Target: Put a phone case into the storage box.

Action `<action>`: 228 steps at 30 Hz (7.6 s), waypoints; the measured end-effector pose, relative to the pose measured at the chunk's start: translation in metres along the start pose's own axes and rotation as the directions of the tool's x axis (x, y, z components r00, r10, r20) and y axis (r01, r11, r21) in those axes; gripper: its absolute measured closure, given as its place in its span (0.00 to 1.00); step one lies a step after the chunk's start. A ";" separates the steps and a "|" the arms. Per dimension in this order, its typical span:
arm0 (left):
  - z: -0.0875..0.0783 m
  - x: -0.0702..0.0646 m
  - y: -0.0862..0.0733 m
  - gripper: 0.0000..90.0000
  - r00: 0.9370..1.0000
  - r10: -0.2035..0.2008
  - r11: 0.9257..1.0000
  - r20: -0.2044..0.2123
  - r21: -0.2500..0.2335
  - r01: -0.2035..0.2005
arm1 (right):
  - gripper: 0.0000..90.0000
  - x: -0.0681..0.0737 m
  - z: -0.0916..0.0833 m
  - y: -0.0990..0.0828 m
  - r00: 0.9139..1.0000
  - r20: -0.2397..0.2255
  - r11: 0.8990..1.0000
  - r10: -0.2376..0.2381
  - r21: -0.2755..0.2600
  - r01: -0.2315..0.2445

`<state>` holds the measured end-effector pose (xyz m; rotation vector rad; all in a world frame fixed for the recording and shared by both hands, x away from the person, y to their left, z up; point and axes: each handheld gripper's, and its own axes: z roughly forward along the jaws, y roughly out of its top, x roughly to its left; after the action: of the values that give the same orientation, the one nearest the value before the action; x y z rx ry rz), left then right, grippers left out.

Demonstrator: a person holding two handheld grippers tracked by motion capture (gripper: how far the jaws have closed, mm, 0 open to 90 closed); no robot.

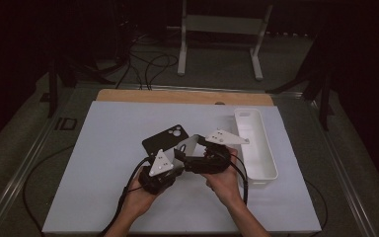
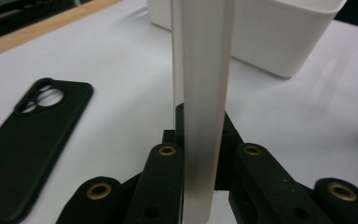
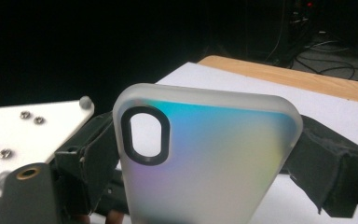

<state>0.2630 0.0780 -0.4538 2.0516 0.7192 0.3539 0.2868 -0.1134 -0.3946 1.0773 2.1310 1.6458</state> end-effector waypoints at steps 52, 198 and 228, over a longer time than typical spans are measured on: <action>-0.070 0.058 -0.062 0.01 0.941 -0.167 0.983 -0.295 -0.129 0.134 | 0.18 -0.017 -0.009 -0.002 0.995 0.083 0.998 -0.061 0.018 0.060; -0.083 0.073 -0.095 0.01 0.890 -0.200 0.978 -0.409 -0.138 0.156 | 0.18 -0.181 -0.027 0.090 0.828 0.560 1.000 0.002 0.013 -0.012; -0.083 0.072 -0.095 0.01 0.892 -0.197 0.979 -0.407 -0.138 0.153 | 0.18 -0.213 -0.021 0.077 0.773 0.633 0.995 0.041 0.046 -0.090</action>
<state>0.2449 0.2174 -0.4896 1.8114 1.1143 0.7255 0.4541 -0.2649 -0.3684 1.4830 1.7147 1.0073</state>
